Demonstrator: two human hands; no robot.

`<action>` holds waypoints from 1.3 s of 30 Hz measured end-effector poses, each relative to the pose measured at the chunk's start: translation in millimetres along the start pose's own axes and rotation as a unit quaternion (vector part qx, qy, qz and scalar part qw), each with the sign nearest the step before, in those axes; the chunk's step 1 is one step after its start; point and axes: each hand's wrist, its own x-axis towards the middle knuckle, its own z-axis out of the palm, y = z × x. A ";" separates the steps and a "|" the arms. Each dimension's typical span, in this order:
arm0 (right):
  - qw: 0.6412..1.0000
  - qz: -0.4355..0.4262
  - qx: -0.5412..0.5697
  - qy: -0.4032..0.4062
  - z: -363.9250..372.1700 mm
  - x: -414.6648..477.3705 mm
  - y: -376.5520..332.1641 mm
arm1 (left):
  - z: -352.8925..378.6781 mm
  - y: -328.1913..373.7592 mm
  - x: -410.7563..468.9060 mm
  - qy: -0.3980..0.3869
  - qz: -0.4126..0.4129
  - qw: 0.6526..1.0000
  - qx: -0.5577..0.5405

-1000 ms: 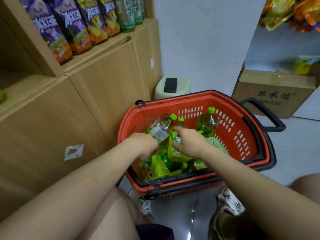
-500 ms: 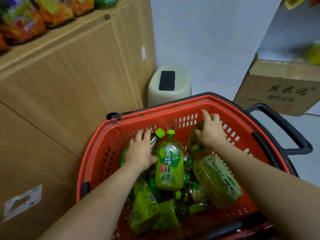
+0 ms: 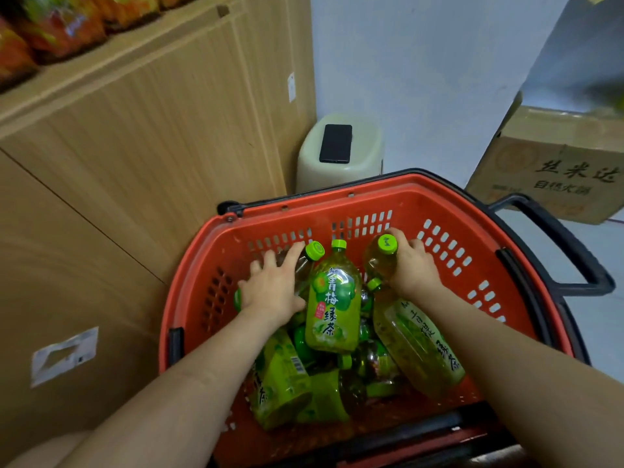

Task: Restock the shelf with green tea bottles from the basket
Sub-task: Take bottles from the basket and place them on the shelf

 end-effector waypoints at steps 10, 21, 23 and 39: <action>0.994 -0.094 0.015 0.044 -55.3 -4.7 -36.9 | -26.9 -5.7 -10.5 0.039 -0.015 0.996 -0.080; 0.879 -0.388 0.264 0.088 -160.1 -121.6 -167.3 | -176.4 -48.2 -183.9 0.328 -0.059 0.871 -0.361; 0.848 -0.424 0.303 0.092 -164.8 -156.7 -195.5 | -200.1 -65.2 -227.2 0.394 -0.074 0.839 -0.368; 0.729 -0.551 0.405 -0.018 -85.3 -378.9 -421.4 | -273.7 -241.0 -410.0 0.583 -0.304 0.715 -0.235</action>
